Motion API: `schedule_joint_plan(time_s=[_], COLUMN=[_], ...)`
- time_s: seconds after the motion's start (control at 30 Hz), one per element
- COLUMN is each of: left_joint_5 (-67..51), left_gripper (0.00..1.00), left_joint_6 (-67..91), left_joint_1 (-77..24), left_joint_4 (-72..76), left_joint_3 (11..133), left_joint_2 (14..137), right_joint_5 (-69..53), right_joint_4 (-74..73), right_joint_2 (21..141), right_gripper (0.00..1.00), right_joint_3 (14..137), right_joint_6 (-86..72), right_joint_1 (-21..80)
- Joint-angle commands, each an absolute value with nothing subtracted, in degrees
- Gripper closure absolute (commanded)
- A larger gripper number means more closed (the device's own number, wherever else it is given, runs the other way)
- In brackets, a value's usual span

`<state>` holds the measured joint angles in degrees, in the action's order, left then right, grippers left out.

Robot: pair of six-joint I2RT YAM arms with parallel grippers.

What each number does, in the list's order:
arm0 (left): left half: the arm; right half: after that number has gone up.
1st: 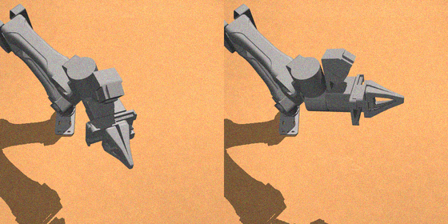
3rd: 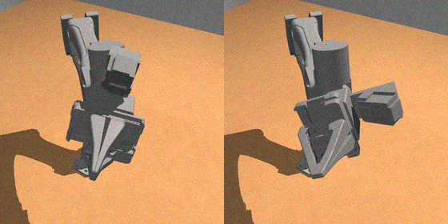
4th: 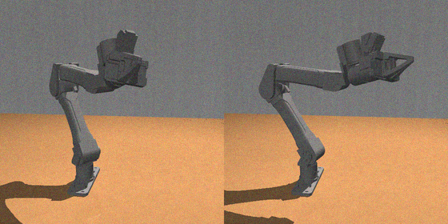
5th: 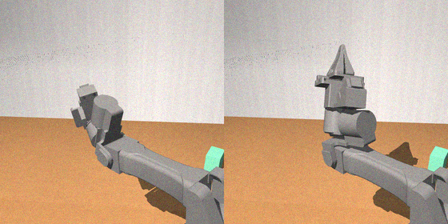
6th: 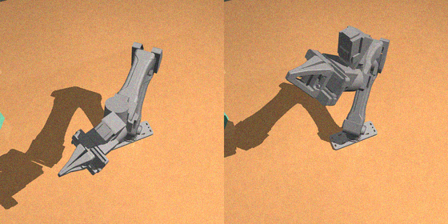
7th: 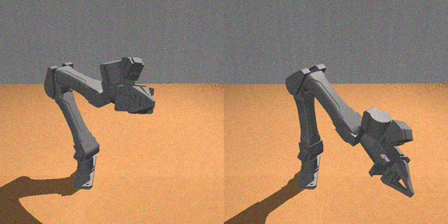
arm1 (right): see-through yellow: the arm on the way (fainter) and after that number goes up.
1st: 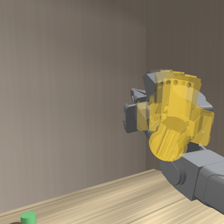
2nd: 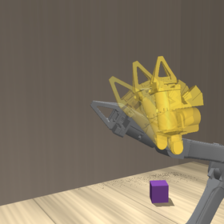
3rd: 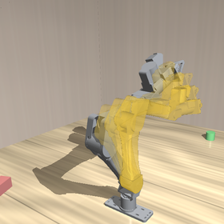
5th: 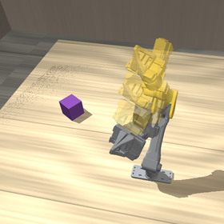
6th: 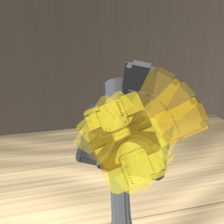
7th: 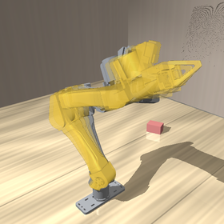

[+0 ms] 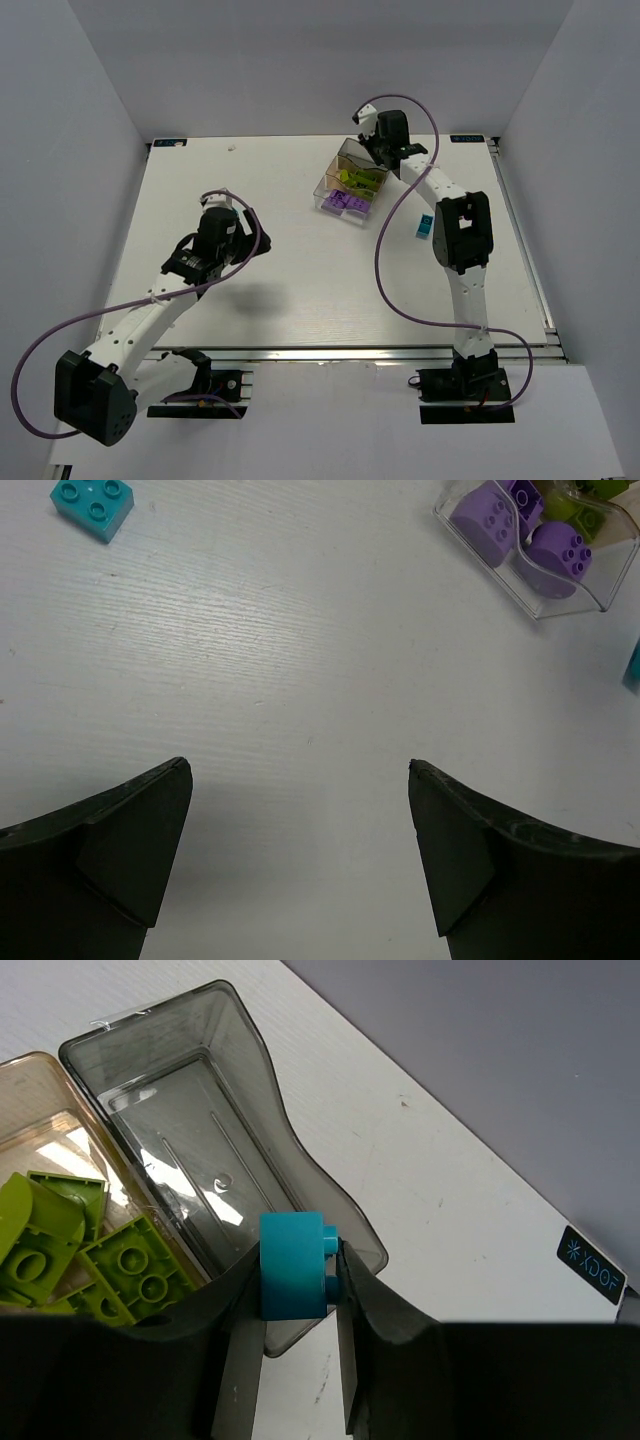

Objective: Sort the legos into containers by color

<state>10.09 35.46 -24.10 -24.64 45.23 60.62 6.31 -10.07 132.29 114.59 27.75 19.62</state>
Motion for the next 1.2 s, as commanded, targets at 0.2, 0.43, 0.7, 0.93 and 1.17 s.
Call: schedule_joint_plan(time_s=[0.2,0.43,0.7,0.93,1.17], left_joint_5=[12.0,13.1,13.7,12.4,5.7], left_gripper=[0.02,0.02,0.02,0.02,0.02], left_joint_6=[36.2,35.2,34.7,33.7,29.1], left_joint_1=[-23.6,-22.9,-21.4,-18.7,-13.4], left_joint_4=[-26.6,-28.6,-29.9,-32.4,-31.4], left_joint_3=[44.6,46.8,47.4,49.6,52.5], left_joint_2=[59.1,60.4,61.3,65.0,69.2], right_joint_5=[6.8,6.1,2.3,-23.0,-50.6], right_joint_4=[-6.5,-6.9,-12.0,-18.4,-22.4], right_joint_2=[134.5,134.7,129.7,115.2,103.5], right_gripper=[0.72,0.41,0.11,0.11,0.57], right_joint_3=[116.5,116.1,115.8,106.3,92.8], right_joint_6=[30.1,30.0,29.6,30.1,27.6], right_joint_1=[19.4,18.9,18.0,14.3,13.6])
